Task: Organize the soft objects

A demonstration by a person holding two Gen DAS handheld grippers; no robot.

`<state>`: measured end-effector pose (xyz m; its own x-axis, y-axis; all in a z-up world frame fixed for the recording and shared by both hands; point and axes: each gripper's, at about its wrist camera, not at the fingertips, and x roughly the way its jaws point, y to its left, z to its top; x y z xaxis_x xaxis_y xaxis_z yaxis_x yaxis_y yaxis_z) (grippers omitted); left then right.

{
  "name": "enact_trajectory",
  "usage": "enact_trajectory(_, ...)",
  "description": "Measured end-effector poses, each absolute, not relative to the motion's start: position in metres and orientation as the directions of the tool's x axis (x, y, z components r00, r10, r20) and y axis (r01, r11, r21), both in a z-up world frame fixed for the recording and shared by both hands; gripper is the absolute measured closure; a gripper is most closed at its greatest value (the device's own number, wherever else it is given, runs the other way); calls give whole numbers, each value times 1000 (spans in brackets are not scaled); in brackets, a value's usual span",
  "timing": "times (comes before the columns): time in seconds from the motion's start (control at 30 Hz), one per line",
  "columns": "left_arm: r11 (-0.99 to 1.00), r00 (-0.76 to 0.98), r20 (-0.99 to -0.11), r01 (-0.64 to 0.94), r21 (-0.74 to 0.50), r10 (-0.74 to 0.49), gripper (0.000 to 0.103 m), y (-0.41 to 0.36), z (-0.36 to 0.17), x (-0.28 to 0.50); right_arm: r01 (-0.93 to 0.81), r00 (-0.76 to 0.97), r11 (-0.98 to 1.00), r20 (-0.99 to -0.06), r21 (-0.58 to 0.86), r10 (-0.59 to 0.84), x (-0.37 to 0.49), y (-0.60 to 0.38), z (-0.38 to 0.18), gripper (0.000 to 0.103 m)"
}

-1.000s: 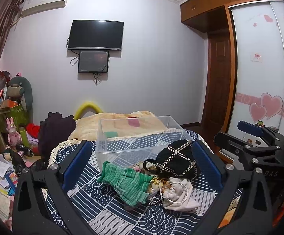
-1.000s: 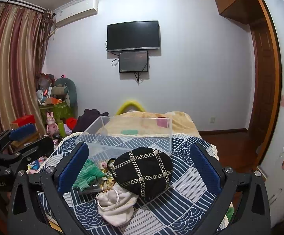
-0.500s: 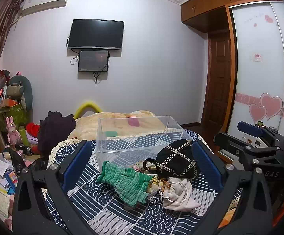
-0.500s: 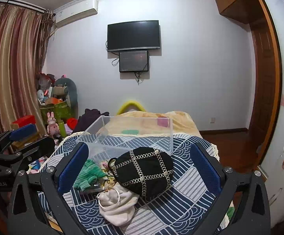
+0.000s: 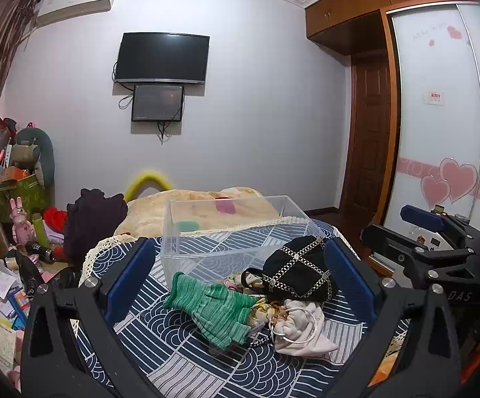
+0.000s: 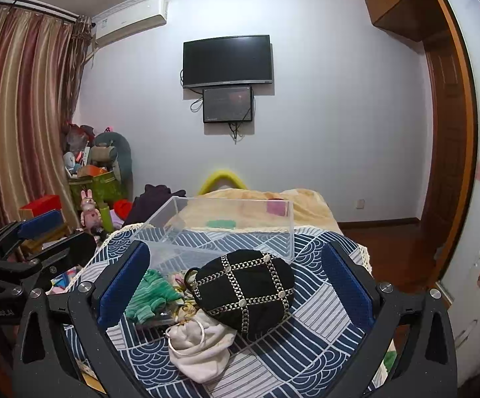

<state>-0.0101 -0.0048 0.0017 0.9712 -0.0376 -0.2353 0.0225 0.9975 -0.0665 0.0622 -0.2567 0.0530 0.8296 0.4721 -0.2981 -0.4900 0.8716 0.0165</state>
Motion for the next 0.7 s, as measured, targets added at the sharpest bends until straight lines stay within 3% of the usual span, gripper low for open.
enact_trajectory(0.7, 996, 964, -258, 43, -83, -63, 0, 2, -3, 1, -490, 810, 868, -325, 80, 487, 79, -264, 44, 0)
